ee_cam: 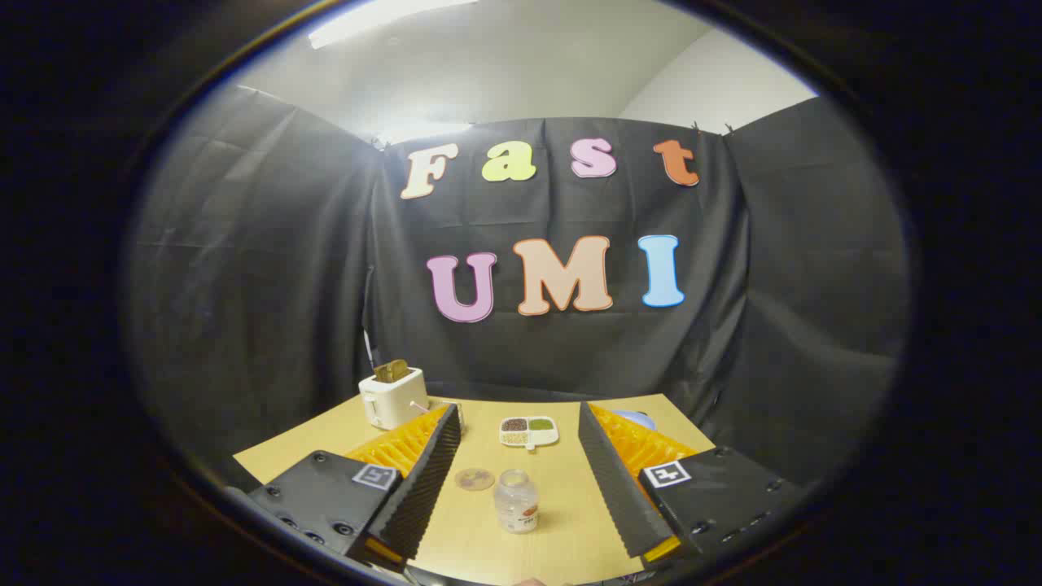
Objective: Take the bottle from table, then pour the juice into the cup, finally place the bottle on the coaster
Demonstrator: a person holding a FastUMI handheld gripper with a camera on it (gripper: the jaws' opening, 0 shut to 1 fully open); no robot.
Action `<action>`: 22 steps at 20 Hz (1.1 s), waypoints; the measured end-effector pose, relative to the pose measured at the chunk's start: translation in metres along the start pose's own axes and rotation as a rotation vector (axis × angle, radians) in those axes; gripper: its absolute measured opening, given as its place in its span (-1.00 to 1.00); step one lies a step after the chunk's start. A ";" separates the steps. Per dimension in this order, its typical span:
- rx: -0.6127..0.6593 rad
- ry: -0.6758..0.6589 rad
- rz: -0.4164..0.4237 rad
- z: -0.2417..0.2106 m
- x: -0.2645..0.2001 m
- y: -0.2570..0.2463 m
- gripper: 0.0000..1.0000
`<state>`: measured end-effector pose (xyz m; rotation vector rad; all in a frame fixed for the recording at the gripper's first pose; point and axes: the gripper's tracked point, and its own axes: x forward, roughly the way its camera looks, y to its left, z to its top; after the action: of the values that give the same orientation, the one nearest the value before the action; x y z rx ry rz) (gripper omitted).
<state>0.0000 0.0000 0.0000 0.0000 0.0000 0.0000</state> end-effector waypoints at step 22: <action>-0.011 -0.007 0.042 -0.060 -0.010 0.016 0.87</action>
<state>-0.0104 0.0159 -0.0603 -0.0113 -0.0071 0.0418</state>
